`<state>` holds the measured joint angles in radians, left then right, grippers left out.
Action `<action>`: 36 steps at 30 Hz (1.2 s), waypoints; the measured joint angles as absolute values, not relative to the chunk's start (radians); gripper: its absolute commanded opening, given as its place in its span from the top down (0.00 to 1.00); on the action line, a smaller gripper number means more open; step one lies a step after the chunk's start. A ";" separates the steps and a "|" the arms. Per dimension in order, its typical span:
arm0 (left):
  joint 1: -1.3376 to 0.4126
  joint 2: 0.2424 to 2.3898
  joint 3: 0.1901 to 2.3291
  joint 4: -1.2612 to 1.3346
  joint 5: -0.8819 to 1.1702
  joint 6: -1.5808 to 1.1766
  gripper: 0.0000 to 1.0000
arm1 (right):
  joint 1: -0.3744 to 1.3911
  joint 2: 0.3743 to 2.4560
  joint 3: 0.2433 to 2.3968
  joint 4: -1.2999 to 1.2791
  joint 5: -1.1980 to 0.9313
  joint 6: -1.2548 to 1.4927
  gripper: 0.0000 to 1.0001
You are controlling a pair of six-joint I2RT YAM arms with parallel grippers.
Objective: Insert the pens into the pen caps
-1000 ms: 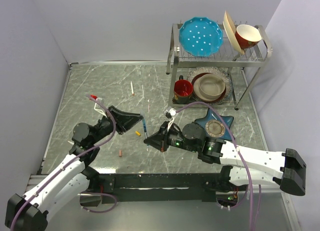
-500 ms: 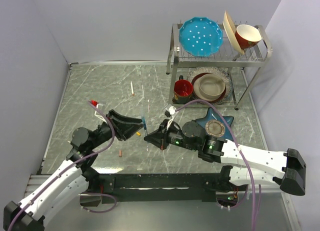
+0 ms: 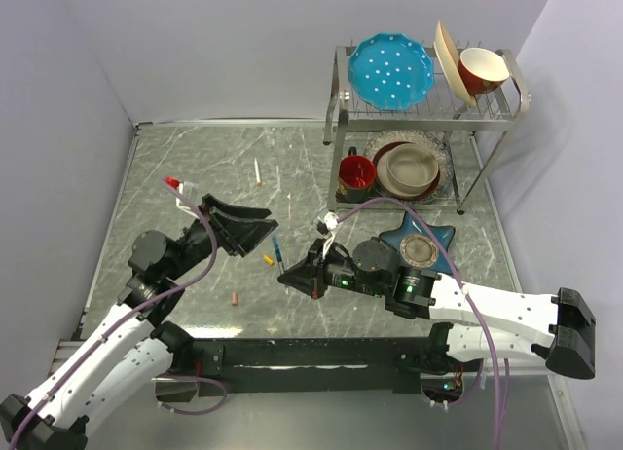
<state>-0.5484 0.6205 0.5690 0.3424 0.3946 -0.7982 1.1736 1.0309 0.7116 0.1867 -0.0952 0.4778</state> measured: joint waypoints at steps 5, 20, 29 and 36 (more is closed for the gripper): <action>-0.548 0.680 0.591 0.335 0.424 -0.797 0.82 | 1.179 1.031 0.712 0.186 -0.096 0.478 1.00; -0.559 0.677 0.444 0.546 0.434 -0.941 0.99 | 1.156 1.026 0.767 0.017 -0.053 0.427 1.00; -0.590 0.770 0.348 0.820 0.289 -1.038 0.99 | 1.082 1.106 0.902 -0.138 -0.126 0.363 1.00; -0.649 0.833 0.328 0.841 0.181 -1.031 0.99 | 1.056 1.168 0.956 -0.250 -0.106 0.302 1.00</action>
<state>-0.6495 0.8326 0.3283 0.8406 0.1814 -1.0309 1.0565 1.1683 0.9562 -0.2504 -0.1059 0.3023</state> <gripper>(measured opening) 0.080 0.057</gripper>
